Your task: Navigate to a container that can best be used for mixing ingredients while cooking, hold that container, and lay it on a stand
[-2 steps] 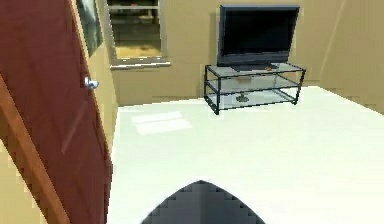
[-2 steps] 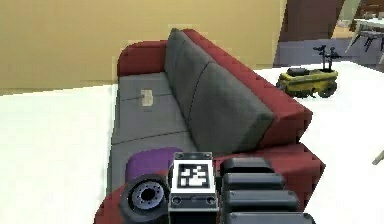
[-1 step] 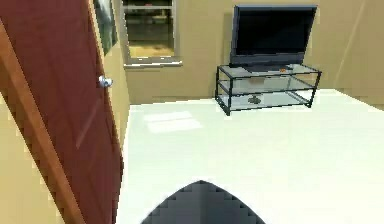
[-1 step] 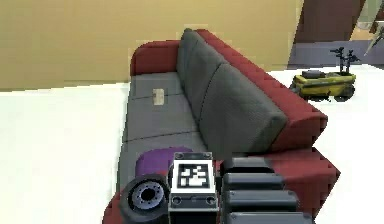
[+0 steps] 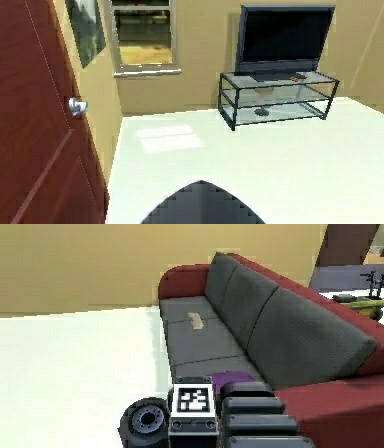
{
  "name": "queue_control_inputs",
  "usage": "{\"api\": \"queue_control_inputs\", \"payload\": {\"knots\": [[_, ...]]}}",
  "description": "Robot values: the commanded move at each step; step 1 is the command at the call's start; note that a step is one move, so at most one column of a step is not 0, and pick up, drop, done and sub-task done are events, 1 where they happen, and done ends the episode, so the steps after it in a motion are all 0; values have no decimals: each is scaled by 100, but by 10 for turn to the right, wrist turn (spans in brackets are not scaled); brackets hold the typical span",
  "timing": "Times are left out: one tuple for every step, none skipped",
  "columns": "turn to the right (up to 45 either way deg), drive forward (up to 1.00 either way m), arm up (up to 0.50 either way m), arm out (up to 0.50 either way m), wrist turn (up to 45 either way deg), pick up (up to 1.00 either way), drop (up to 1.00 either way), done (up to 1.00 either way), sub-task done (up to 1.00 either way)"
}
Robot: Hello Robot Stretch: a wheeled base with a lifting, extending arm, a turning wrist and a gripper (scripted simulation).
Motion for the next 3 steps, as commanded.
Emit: {"api": "queue_control_inputs", "payload": {"knots": [[300,0,0,0,0,0,0,0,0],[0,100,0,0,0,0,0,0,0],[30,0,0,0,0,0,0,0,0]]}}
